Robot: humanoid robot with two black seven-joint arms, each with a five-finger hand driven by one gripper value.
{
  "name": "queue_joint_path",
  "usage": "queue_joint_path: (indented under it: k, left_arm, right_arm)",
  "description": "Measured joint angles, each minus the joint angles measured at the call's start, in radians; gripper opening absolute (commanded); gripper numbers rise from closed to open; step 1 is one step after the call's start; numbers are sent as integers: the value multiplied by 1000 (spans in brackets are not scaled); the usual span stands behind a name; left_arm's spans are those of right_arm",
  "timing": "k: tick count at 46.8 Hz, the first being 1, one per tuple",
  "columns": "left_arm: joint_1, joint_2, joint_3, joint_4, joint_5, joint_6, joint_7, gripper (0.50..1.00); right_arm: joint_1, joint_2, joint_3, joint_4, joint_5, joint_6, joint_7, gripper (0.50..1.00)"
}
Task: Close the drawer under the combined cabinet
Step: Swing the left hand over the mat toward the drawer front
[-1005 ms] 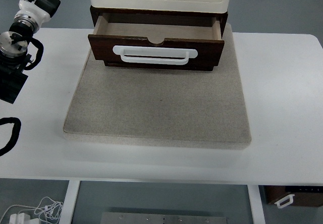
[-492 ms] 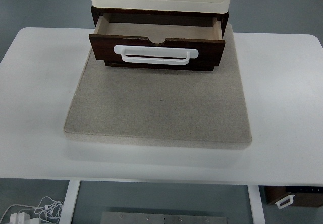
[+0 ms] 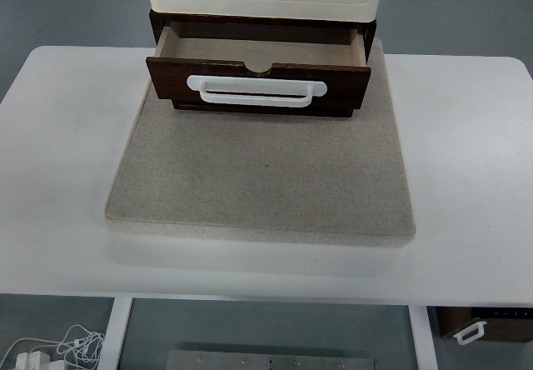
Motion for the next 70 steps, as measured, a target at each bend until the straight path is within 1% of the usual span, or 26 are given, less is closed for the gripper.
queue_joint_path:
  k: [10, 22, 33, 39, 50, 55, 61, 64, 70]
  left_arm:
    - [5, 13, -15, -172, 121, 0, -22, 1000]
    - [1, 7, 5, -381, 205, 13, -14, 994]
    - [3, -8, 81, -506, 244, 14, -5, 992]
    - [-15, -10, 142, -545, 253, 12, 25, 994]
    - [-123, -13, 363, -535, 281, -2, 76, 992]
    - [-148, -51, 445, -540, 294, -3, 92, 994]
    - [-150, -87, 479, -565, 296, -8, 150, 996]
    - [-150, -95, 499, -588, 297, -25, 182, 999]
    - [-149, -99, 550, -622, 311, -49, 210, 1000]
  right_arm:
    - [0, 0, 0, 0, 0, 0, 0, 952]
    - [0, 0, 0, -1, 0, 0, 0, 952]
    - [0, 0, 0, 0, 0, 0, 0, 952]
    - [0, 0, 0, 0, 0, 0, 0, 952]
    - [0, 0, 0, -1, 0, 0, 0, 952]
    - [0, 0, 0, 0, 0, 0, 0, 952]
    - [0, 0, 0, 0, 0, 0, 0, 952]
    - [0, 0, 0, 0, 0, 0, 0, 952]
    - [0, 0, 0, 0, 0, 0, 0, 952]
